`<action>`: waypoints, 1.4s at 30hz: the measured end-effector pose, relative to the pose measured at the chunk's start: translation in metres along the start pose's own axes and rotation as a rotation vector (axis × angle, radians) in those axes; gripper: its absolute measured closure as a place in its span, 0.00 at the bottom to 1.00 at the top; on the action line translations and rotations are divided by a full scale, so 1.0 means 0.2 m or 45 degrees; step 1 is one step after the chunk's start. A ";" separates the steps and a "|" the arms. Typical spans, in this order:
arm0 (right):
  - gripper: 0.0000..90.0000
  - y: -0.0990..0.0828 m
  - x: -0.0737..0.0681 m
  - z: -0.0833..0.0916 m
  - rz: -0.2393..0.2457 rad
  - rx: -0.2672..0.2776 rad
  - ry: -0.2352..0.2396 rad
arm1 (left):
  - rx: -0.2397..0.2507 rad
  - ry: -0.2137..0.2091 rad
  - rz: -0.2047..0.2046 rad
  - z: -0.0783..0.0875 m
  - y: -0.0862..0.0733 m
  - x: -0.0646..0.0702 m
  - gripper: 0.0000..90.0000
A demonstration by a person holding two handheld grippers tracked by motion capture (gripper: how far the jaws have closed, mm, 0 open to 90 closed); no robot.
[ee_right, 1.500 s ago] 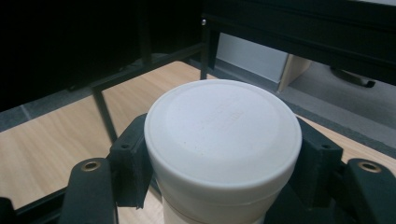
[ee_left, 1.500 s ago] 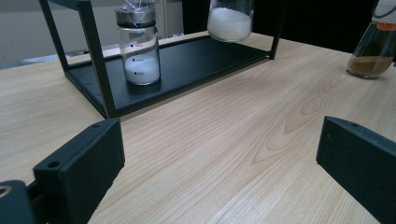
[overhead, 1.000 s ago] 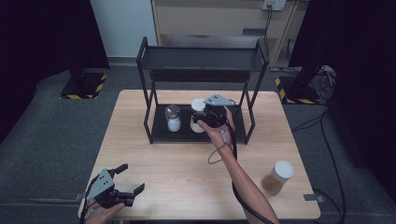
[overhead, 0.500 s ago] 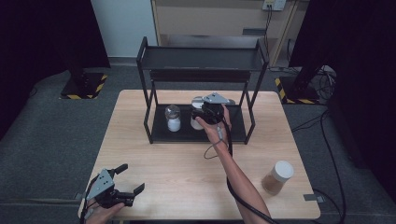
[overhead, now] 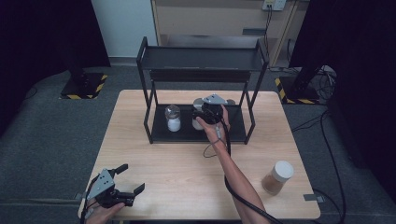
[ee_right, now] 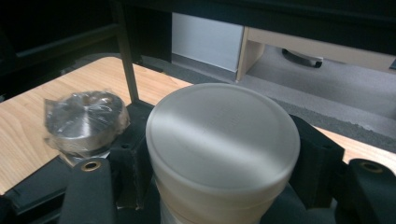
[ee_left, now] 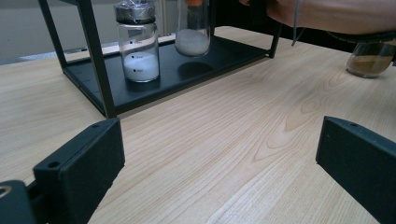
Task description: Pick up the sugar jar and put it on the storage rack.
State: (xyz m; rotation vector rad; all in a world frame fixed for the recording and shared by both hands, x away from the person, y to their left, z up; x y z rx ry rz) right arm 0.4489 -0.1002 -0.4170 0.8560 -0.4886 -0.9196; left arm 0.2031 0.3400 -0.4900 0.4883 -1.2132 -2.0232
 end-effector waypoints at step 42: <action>0.09 0.01 -0.01 0.13 -0.018 0.145 0.050 | 0.001 0.000 0.000 0.00 0.00 0.00 0.00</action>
Point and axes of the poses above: each handheld gripper's, and its own axes: z roughly backward along the jaws, y roughly out of its top, x roughly to its right, the point moved 5 cm from there along -z, roughly forward along the jaws, and after that the axes turned 14 degrees about -x, right-handed, at the moved point
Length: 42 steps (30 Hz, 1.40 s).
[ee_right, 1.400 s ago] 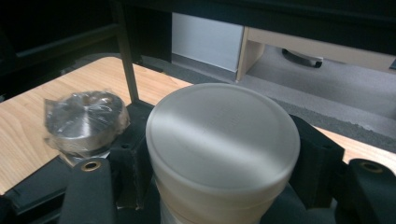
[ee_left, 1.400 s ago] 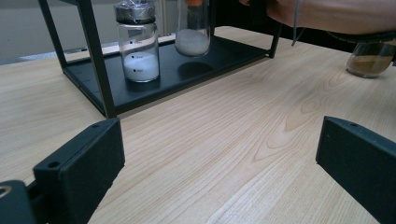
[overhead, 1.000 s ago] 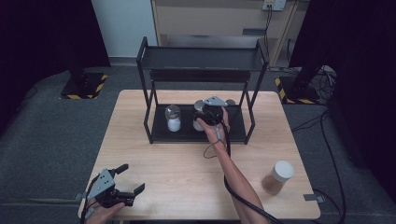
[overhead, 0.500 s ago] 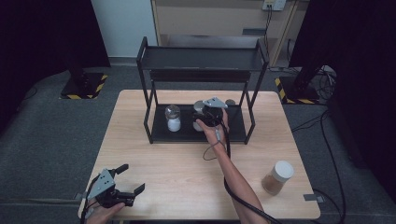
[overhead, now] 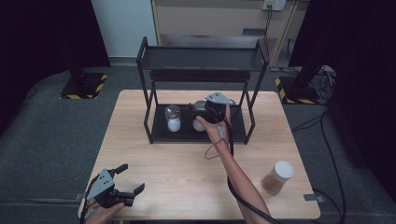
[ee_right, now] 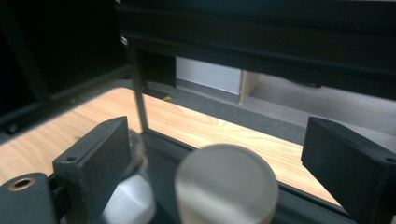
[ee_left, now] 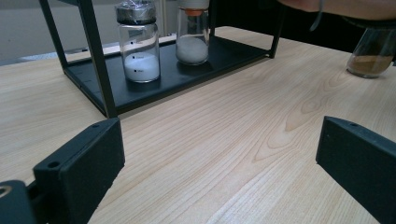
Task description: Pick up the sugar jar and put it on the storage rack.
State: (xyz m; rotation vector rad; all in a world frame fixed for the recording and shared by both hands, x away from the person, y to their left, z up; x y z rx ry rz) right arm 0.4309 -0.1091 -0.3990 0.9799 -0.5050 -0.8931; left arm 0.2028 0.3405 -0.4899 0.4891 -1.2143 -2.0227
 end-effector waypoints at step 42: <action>0.07 -0.07 0.04 0.91 0.253 0.029 0.390 | -0.002 -0.006 -0.002 0.00 0.00 0.00 0.00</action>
Point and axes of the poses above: each handheld gripper's, and its own axes: z roughly backward along the jaws, y roughly out of its top, x roughly to its right, the point moved 5 cm from there along -z, roughly forward along the jaws, and after that the axes turned 14 degrees about -x, right-handed, at the moved point
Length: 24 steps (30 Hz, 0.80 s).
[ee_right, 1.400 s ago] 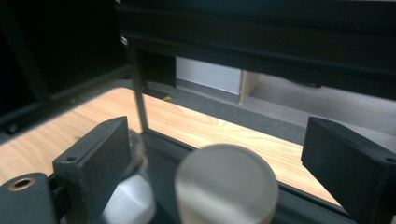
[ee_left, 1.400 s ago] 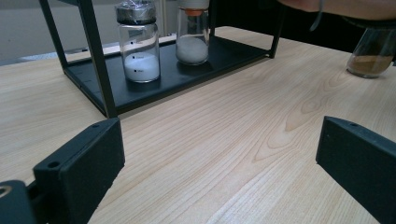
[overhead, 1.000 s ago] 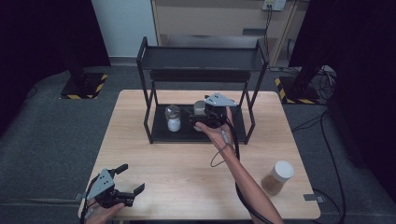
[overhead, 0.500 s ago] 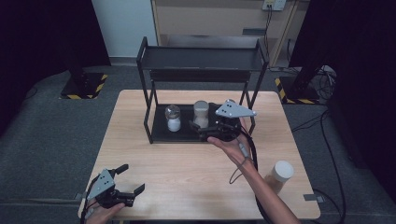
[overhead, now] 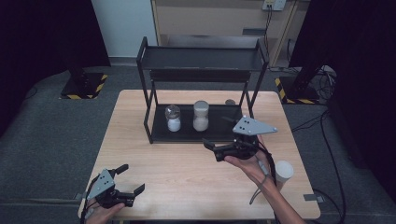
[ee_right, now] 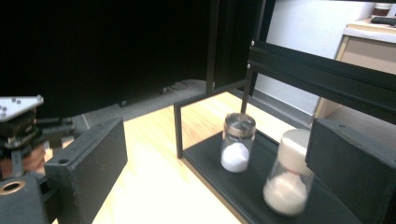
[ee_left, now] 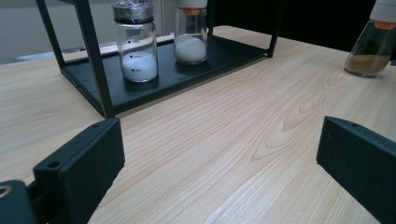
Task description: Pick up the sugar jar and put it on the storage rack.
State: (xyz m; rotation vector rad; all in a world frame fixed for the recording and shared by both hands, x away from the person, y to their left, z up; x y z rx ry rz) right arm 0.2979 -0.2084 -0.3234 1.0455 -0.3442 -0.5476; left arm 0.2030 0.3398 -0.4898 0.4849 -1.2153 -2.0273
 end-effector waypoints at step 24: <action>0.07 -0.47 -0.08 0.22 -0.084 -0.025 -0.041 | 0.002 -0.007 0.013 0.00 0.00 -0.01 0.00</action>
Point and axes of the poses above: each handheld gripper's, and its own axes: z roughly backward along the jaws, y roughly out of its top, x roughly to its right, the point moved 5 cm from there along -z, roughly forward along the jaws, and after that the axes turned 14 degrees about -x, right-handed, at the moved point
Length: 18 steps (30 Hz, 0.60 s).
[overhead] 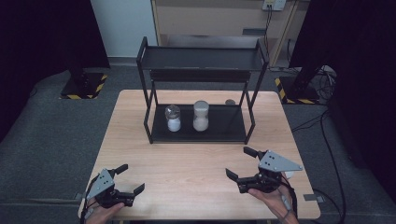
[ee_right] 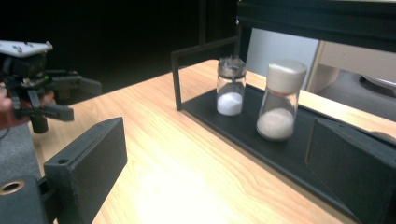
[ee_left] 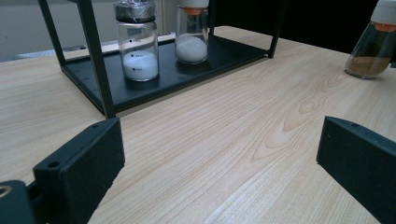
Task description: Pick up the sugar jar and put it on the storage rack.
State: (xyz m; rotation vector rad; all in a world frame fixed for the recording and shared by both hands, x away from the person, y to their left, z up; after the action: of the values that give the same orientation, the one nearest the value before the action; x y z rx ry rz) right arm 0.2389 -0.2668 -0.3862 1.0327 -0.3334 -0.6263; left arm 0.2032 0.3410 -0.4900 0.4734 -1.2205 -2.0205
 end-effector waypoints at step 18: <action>0.07 -0.26 0.00 -0.02 -0.079 -0.032 -0.020 | -0.001 -0.008 0.001 0.00 0.00 0.00 0.00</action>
State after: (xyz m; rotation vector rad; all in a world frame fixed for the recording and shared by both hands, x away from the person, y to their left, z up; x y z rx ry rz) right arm 0.2234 -0.2832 -0.4340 1.0174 -0.3075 -0.6929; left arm 0.2034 0.3406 -0.4900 0.4669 -1.2229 -2.0234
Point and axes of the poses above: each handheld gripper's, and its own axes: z roughly backward along the jaws, y roughly out of its top, x roughly to its right, the point moved 5 cm from there along -z, roughly forward along the jaws, and after that the axes turned 14 degrees about -x, right-handed, at the moved point
